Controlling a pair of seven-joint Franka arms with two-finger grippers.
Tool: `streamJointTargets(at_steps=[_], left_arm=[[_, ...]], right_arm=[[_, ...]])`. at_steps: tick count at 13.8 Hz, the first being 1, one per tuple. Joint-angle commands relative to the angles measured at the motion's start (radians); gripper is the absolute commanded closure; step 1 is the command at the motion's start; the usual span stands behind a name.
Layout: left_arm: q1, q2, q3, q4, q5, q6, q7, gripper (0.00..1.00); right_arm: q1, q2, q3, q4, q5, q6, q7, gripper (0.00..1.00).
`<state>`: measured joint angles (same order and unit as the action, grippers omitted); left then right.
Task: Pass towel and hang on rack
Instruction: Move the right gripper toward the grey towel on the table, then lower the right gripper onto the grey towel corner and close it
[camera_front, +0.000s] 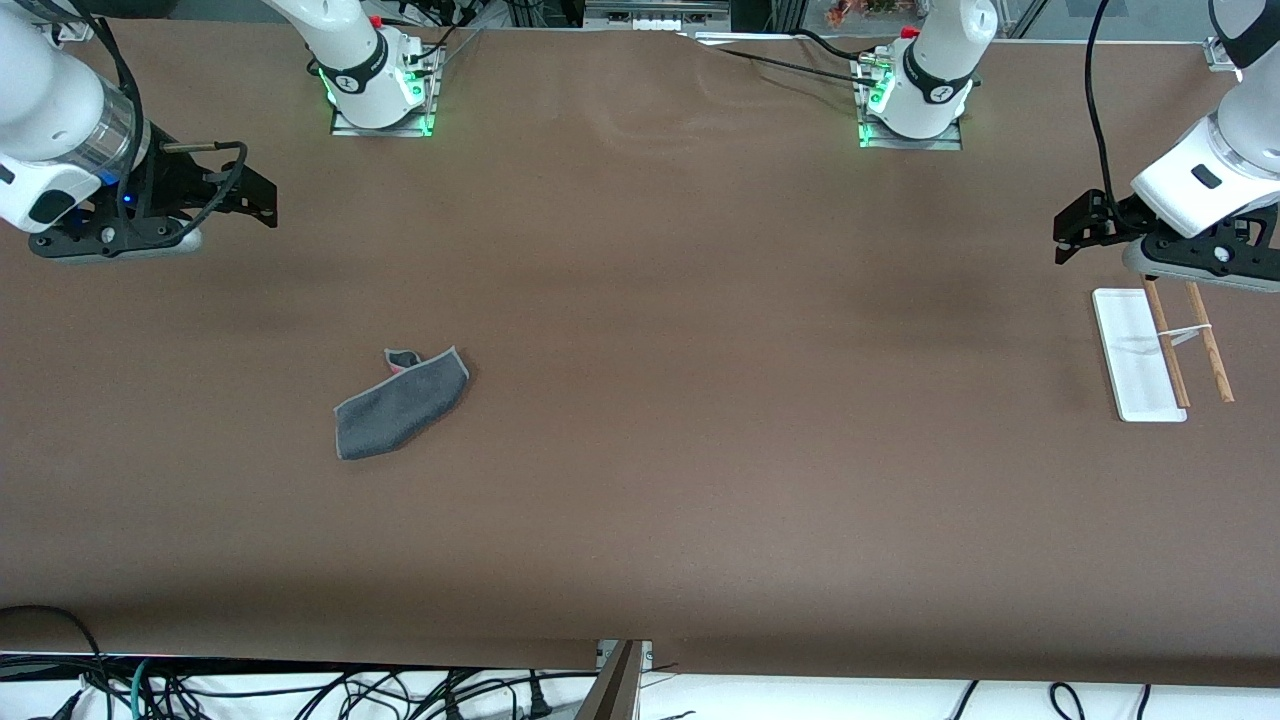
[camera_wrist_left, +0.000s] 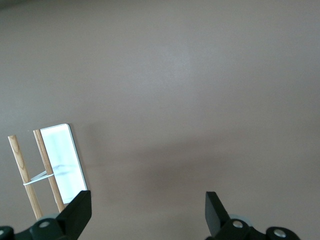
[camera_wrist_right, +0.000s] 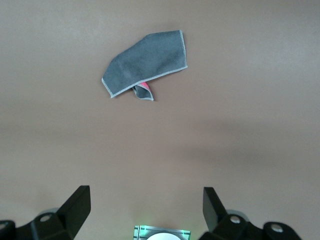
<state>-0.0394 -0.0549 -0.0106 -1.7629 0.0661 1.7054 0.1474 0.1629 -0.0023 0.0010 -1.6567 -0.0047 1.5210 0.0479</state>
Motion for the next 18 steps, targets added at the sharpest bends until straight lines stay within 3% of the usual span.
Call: streamJointTargets(at_steps=[1,4,8,14,18], left_arm=[[-0.001,0.004,-0.002,0.013,-0.015,-0.012,-0.003,0.0],[-0.001,0.004,-0.002,0.014,-0.015,-0.012,-0.003,0.0],[-0.001,0.006,-0.002,0.013,-0.015,-0.012,-0.002,0.0],[-0.001,0.004,0.0,0.013,-0.015,-0.012,0.003,0.0],[-0.001,0.006,0.0,0.013,-0.015,-0.012,0.001,0.0]], right_arm=[[0.01,0.024,0.022,-0.049,-0.014,0.051,0.074,0.01],[0.038,0.024,0.04,-0.217,-0.003,0.216,0.17,0.01],[0.078,0.096,0.048,-0.44,0.002,0.566,0.317,0.01],[0.155,0.404,0.079,-0.469,0.002,1.016,0.553,0.03],[0.153,0.45,0.08,-0.459,0.0,1.062,0.547,0.07]])
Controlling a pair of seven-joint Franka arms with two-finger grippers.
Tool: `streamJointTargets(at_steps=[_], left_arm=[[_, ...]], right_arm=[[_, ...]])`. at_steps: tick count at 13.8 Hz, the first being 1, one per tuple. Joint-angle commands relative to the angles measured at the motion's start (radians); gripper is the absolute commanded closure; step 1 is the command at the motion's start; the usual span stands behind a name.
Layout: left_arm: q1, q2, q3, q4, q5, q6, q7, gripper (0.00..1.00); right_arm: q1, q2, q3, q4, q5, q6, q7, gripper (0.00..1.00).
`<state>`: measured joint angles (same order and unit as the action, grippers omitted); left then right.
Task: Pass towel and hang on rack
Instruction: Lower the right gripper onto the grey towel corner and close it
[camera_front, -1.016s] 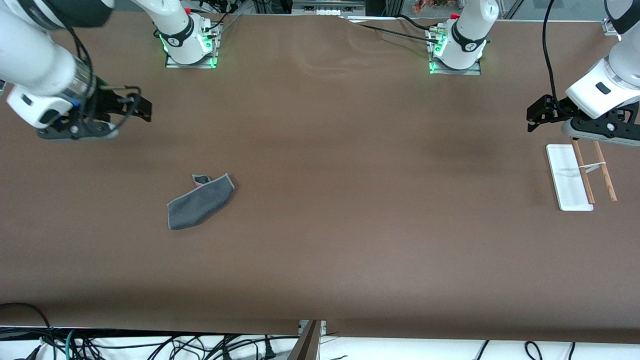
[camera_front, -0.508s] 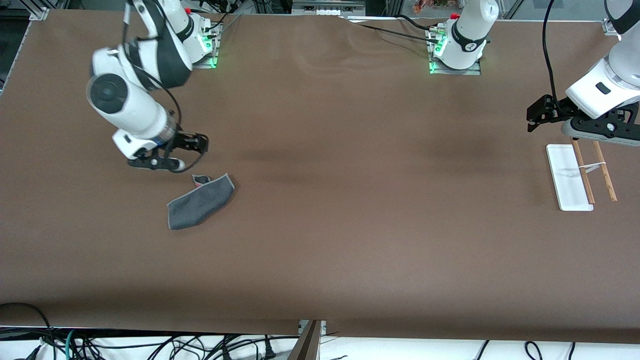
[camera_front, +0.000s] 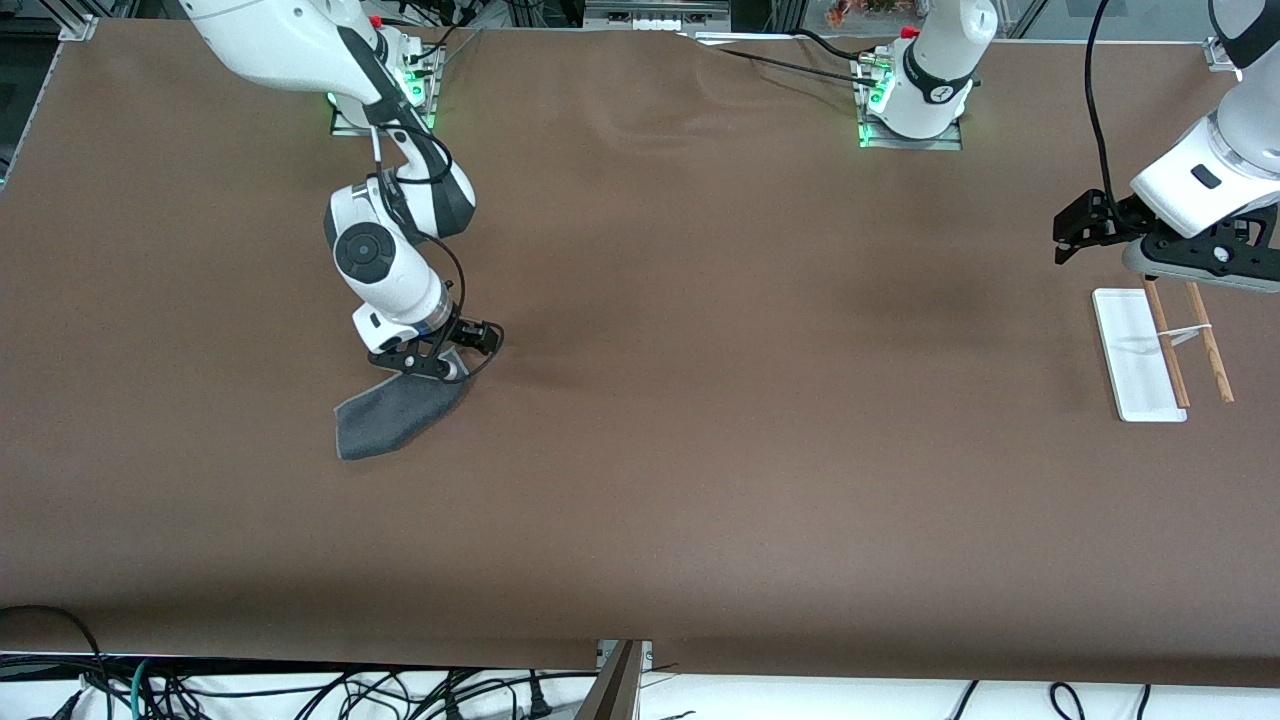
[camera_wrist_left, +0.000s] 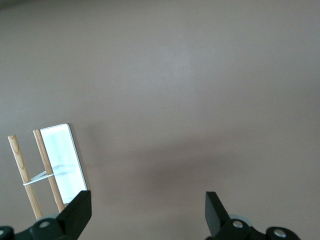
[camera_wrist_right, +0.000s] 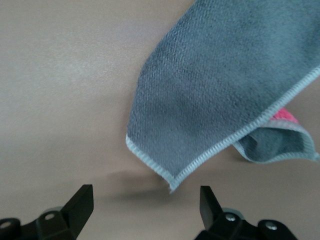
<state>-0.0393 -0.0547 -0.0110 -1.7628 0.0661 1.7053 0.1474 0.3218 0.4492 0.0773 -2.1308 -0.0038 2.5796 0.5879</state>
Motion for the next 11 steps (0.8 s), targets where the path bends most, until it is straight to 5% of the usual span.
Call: streamJointTargets(at_steps=[1,8,11], left_arm=[[-0.001,0.006,0.0,0.013,-0.015,-0.012,0.001,0.0],[-0.001,0.006,0.0,0.013,-0.015,-0.012,0.006,0.0],[-0.001,0.004,0.0,0.013,-0.015,-0.012,0.006,0.0]], right_arm=[[-0.006,0.005,0.004,0.017,-0.001,0.01,0.003,0.07],[-0.013,0.026,-0.002,0.017,-0.005,0.026,-0.039,0.09],[-0.018,0.036,-0.005,0.014,-0.005,0.042,-0.06,0.18]])
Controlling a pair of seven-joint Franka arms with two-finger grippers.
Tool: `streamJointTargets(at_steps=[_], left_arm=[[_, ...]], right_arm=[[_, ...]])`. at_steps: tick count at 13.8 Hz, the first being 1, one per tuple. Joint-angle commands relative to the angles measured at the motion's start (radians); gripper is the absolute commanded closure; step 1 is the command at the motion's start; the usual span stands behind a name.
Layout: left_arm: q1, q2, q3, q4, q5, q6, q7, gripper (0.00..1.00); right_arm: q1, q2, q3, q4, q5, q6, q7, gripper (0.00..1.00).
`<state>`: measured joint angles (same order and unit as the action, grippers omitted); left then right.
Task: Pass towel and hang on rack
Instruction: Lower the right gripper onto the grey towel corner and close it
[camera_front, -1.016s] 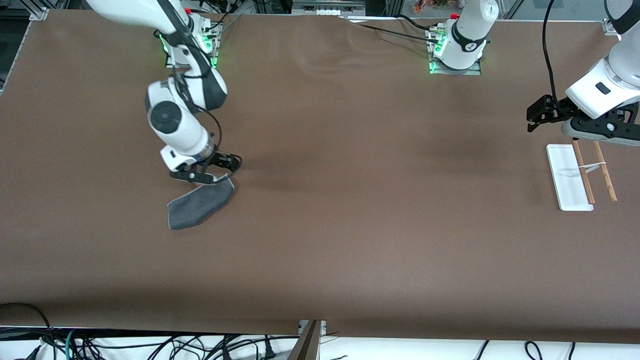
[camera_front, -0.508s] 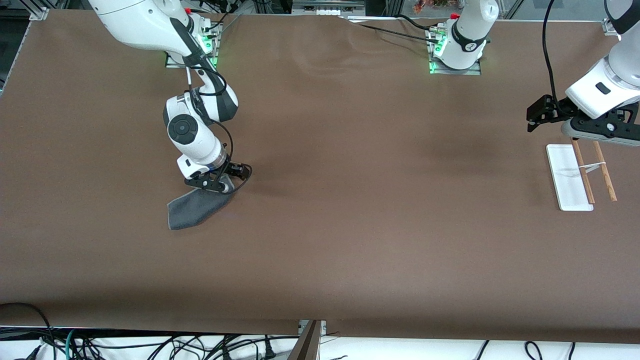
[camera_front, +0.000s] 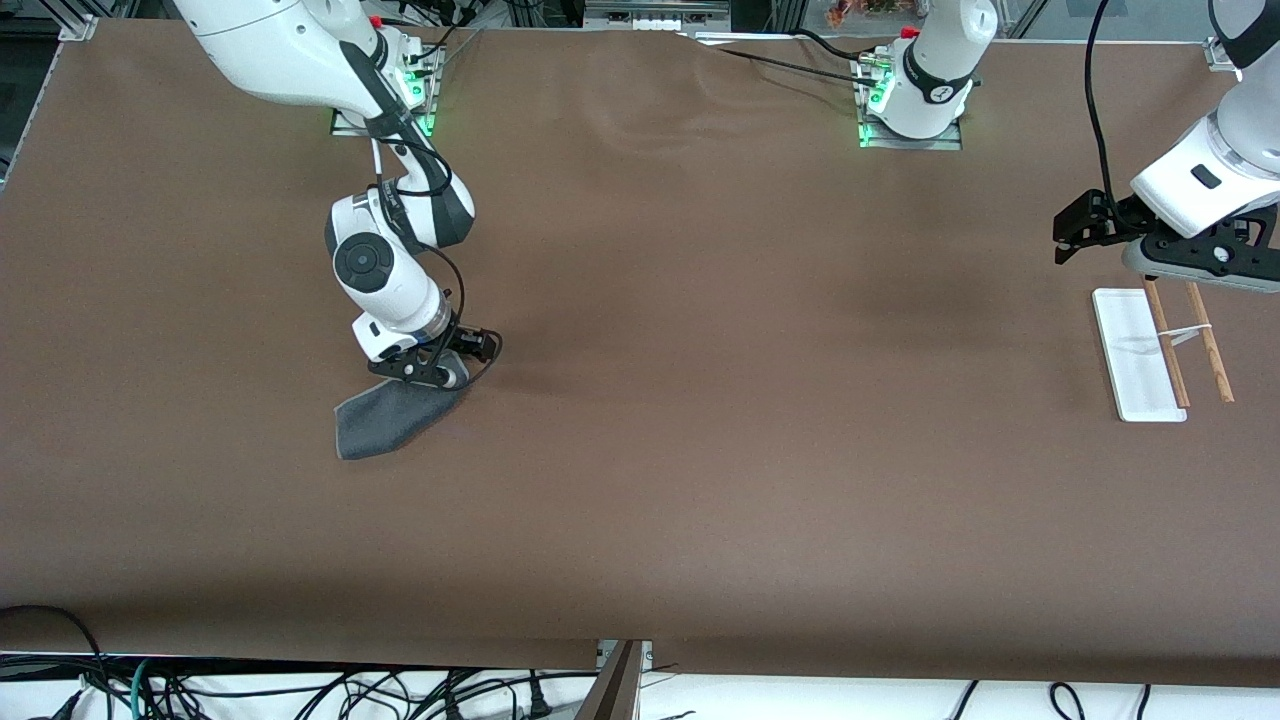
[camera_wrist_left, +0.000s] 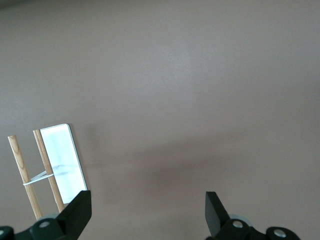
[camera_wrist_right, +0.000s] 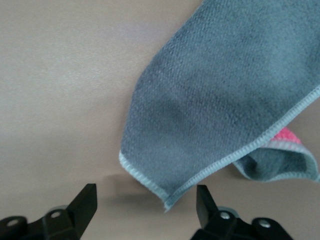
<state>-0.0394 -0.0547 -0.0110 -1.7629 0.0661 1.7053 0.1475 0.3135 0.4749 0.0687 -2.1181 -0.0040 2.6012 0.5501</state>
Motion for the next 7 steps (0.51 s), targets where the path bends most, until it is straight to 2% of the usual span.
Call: streamJointTargets(at_steps=[1,7], left_arm=[[-0.001,0.004,0.0,0.013,-0.015,-0.012,0.004,0.0],[-0.001,0.006,0.0,0.013,-0.015,-0.012,0.001,0.0]], right_arm=[[-0.01,0.01,0.003,0.001,-0.005,0.02,-0.022,0.26],[-0.01,0.01,0.002,0.004,-0.005,0.016,-0.024,0.9]])
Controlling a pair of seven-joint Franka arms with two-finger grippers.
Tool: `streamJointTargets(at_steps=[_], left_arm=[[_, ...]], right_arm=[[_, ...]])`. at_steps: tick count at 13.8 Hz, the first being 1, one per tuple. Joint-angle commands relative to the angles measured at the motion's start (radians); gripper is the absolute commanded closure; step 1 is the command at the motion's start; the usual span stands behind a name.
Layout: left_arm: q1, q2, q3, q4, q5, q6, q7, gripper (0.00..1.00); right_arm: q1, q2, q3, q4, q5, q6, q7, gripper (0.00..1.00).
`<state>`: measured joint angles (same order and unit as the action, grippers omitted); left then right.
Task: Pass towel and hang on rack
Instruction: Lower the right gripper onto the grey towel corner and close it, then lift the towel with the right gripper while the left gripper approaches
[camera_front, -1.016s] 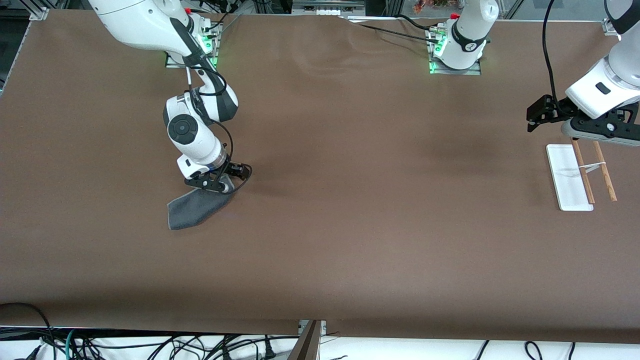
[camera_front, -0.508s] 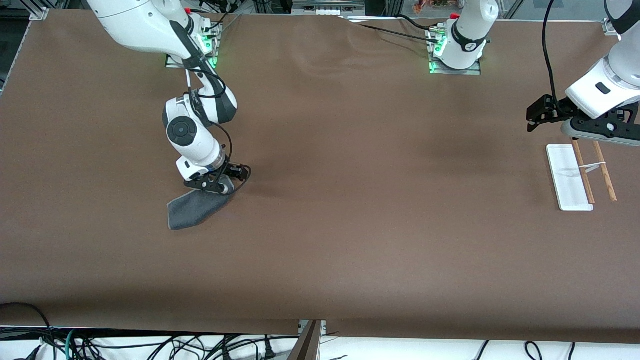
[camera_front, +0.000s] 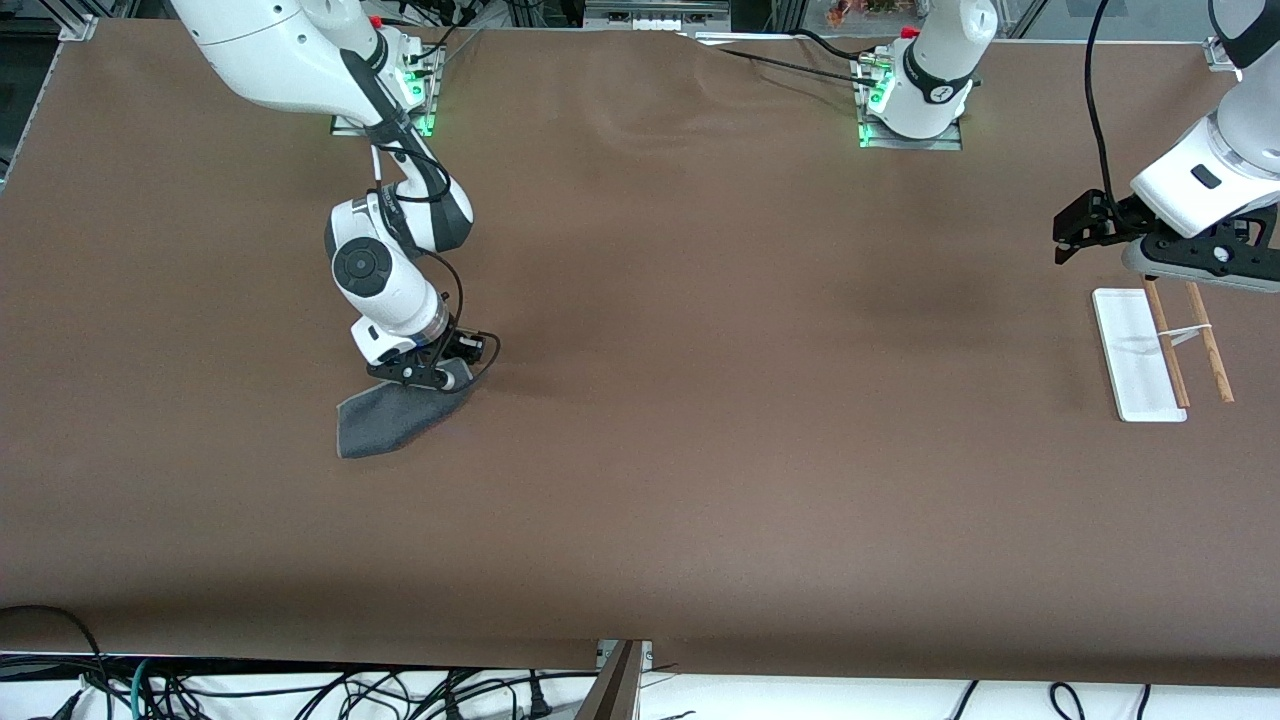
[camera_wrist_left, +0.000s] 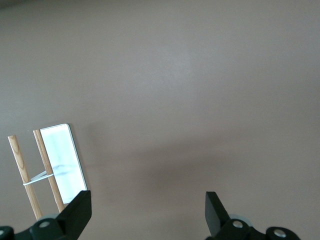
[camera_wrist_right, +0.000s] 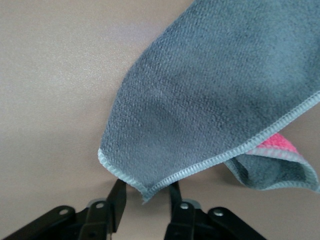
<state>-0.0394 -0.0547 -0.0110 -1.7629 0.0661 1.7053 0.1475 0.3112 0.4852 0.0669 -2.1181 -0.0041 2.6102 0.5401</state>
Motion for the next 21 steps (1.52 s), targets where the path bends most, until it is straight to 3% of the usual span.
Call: streamJointTargets(at_steps=[1,6,12,18,21], left_arm=[[-0.001,0.006,-0.001,0.013,-0.015,-0.012,0.001,0.0],[-0.001,0.006,-0.001,0.013,-0.015,-0.012,0.001,0.0],[-0.001,0.004,0.0,0.013,-0.015,-0.012,0.003,0.0],[-0.001,0.006,0.0,0.013,-0.015,-0.013,-0.003,0.0],[-0.001,0.006,-0.001,0.013,-0.015,-0.032,-0.002,0.0]], right_arm=[[-0.009,-0.002,0.004,0.006,-0.005,0.004,-0.014,0.99],[-0.007,-0.026,0.005,0.015,-0.002,-0.025,-0.015,1.0],[-0.007,-0.091,0.014,0.177,0.013,-0.384,0.003,1.0],[0.035,-0.091,0.017,0.456,0.203,-0.746,0.09,1.0],[0.039,-0.083,0.016,0.581,0.408,-0.878,0.181,1.0]])
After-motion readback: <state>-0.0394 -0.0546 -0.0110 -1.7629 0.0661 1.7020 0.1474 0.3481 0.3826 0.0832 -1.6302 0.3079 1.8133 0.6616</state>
